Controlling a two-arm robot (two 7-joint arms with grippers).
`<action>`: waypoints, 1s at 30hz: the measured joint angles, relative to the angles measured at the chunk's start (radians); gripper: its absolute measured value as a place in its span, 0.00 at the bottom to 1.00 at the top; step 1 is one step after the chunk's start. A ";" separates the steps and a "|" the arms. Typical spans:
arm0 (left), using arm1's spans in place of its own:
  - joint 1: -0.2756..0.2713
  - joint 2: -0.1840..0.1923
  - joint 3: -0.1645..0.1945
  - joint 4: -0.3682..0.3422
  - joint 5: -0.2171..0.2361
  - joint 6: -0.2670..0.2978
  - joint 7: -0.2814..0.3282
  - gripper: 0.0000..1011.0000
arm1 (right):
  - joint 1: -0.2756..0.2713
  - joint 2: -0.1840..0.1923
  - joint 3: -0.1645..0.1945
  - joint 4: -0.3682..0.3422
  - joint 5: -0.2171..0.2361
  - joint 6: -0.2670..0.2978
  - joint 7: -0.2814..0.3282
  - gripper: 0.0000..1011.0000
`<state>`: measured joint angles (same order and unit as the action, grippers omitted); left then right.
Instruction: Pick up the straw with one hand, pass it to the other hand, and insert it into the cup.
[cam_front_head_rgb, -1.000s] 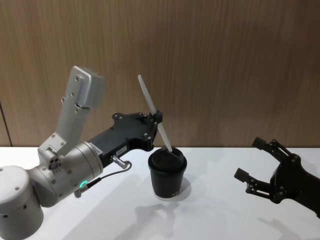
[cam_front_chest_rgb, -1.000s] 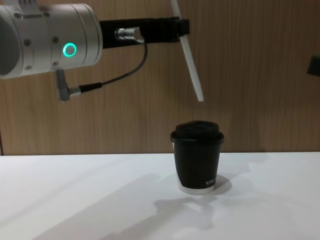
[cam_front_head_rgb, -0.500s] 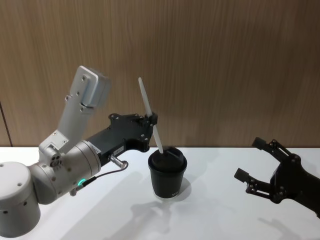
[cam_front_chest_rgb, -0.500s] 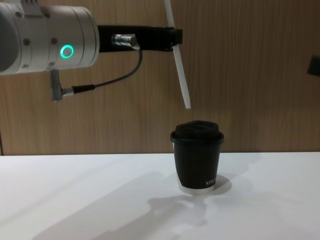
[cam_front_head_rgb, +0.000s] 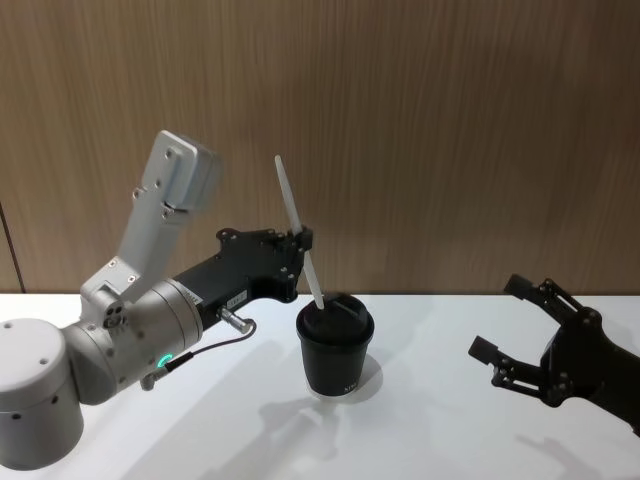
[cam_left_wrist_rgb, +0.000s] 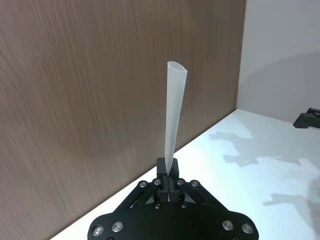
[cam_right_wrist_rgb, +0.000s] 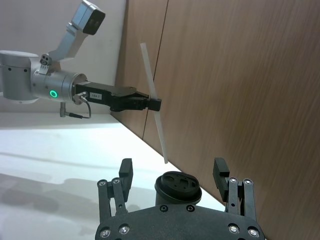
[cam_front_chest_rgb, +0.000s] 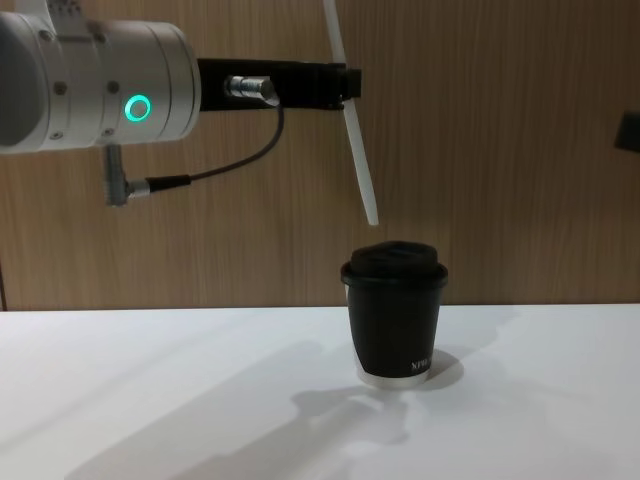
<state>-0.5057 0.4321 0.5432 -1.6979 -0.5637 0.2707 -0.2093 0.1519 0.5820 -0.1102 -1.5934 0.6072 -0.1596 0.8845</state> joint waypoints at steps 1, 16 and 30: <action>0.000 -0.001 0.000 0.001 0.001 0.001 0.001 0.01 | 0.000 0.000 0.000 0.000 0.000 0.000 0.000 0.99; -0.010 -0.024 0.002 0.038 0.028 0.015 0.012 0.01 | 0.000 0.000 0.000 0.000 0.000 0.000 0.000 0.99; -0.017 -0.047 0.000 0.074 0.032 0.006 -0.012 0.01 | 0.000 0.000 0.000 0.000 0.000 0.000 0.000 0.99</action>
<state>-0.5229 0.3847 0.5428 -1.6235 -0.5320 0.2765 -0.2213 0.1519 0.5820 -0.1102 -1.5934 0.6073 -0.1596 0.8845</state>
